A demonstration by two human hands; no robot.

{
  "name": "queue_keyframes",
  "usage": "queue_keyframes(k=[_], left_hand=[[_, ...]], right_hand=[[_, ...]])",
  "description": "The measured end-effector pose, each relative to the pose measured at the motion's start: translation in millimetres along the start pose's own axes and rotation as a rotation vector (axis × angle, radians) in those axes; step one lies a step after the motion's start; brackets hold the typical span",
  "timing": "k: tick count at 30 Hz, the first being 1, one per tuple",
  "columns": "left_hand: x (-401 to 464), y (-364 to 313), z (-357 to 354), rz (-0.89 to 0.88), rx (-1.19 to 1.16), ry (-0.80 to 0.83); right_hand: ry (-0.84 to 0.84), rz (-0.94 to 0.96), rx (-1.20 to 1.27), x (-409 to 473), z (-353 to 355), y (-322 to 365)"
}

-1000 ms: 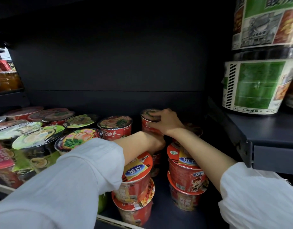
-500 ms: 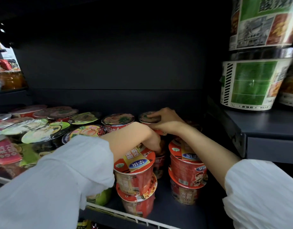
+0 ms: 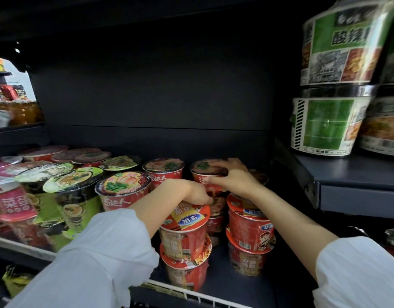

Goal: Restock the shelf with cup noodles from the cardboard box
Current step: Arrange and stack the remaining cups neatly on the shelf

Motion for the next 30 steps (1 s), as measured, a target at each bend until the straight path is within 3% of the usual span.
queue_keyframes(k=[9, 14, 19, 21, 26, 30], left_hand=[[-16, 17, -9, -0.121, -0.172, -0.424], [-32, 23, -17, -0.125, -0.201, -0.548], [-41, 21, -22, -0.122, -0.209, -0.526], [-47, 19, -22, -0.114, -0.187, -0.591], [-80, -4, -27, -0.217, -0.121, -0.878], [-99, -33, -45, -0.429, -0.288, -0.892]], right_hand=[[-0.081, 0.021, 0.097, -10, -7, 4], [-0.083, -0.013, 0.087, -11, -10, 1], [-0.001, 0.018, -0.036, -14, -11, 6], [-0.001, 0.016, -0.035, -22, -6, 9], [-0.135, 0.026, -0.067, -59, 12, 8], [-0.295, -0.08, -0.114, -90, 18, -4]])
Point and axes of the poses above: each hand's wrist, its own x-axis towards the middle knuckle, its own z-axis out of the back of the hand, y = z × x, the point moved 3 cm from there along x, towards the middle knuckle, and after that the axes turned 2 degrees about -y, right-handed, at the moved point
